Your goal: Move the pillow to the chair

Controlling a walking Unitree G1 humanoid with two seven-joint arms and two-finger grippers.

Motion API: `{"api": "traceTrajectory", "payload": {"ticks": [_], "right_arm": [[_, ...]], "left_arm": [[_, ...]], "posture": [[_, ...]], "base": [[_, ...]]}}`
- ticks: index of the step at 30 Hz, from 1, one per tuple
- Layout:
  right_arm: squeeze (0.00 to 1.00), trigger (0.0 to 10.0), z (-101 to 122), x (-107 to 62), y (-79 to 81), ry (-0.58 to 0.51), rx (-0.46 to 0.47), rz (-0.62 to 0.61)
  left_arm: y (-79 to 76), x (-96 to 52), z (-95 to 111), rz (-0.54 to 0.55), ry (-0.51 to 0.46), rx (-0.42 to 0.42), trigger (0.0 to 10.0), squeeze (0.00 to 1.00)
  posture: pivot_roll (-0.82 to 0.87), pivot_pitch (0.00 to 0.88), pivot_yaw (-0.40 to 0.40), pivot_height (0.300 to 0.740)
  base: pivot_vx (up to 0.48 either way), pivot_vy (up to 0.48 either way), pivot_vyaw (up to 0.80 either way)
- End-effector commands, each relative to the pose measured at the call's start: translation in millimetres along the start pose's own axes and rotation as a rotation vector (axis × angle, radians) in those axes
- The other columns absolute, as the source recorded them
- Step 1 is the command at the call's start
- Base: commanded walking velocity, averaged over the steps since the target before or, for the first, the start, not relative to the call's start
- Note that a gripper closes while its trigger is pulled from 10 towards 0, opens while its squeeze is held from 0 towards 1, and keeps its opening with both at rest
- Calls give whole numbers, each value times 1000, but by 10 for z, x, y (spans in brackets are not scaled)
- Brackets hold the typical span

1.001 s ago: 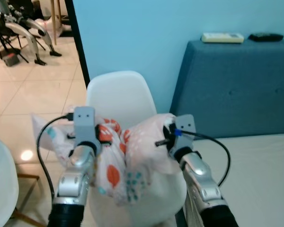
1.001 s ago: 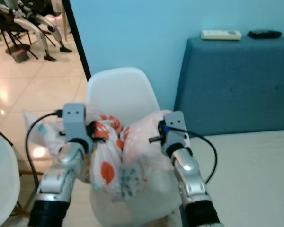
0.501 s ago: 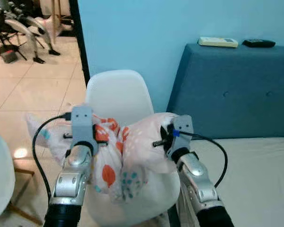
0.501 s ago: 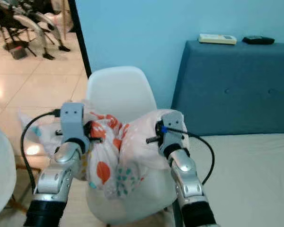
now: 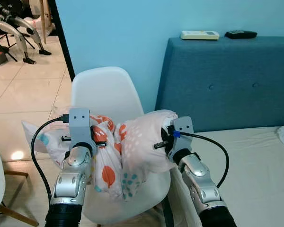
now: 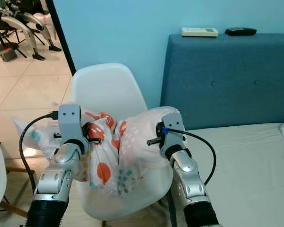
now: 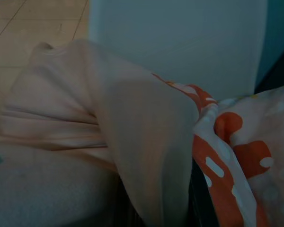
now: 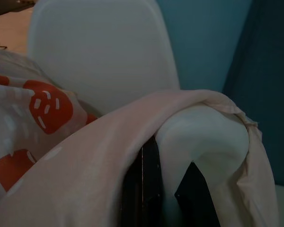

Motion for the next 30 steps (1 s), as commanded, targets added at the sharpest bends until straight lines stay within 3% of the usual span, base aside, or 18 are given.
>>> {"api": "traceTrajectory", "payload": {"ticks": [1, 13, 15, 30], "right_arm": [[0, 10000, 77, 36, 112, -25, -6, 48], [0, 10000, 61, 37, 118, -23, 5, 47], [0, 10000, 109, 41, 144, -54, 56, 67], [0, 10000, 58, 56, 127, -19, 24, 59]], "left_arm": [[-37, 16, 88, -13, -22, 0, 10000, 0], [-71, -3, 156, -36, -59, 15, 10000, 0], [-65, -6, 208, -38, -83, 11, 10000, 0], [-41, -32, 192, -26, -85, 4, 10000, 0]], "posture": [[51, 99, -26, 730], [61, 97, -27, 730], [61, 93, -24, 715], [62, 85, -20, 676]], "base": [[0, 334, 0], [0, 67, 0], [0, 0, 0], [0, 0, 0]]}}
Point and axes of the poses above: a point about 5 cm out from each wrist's last joint towards the gripper, its own x axis pointing out of the wrist towards the gripper, its own z axis along the axis of the wrist's last joint, y = z × x, the point moved 5 cm from there along x, pointing out of the wrist towards the gripper, and after that the axes turned 1 degree about x, right-handed, at the moved point
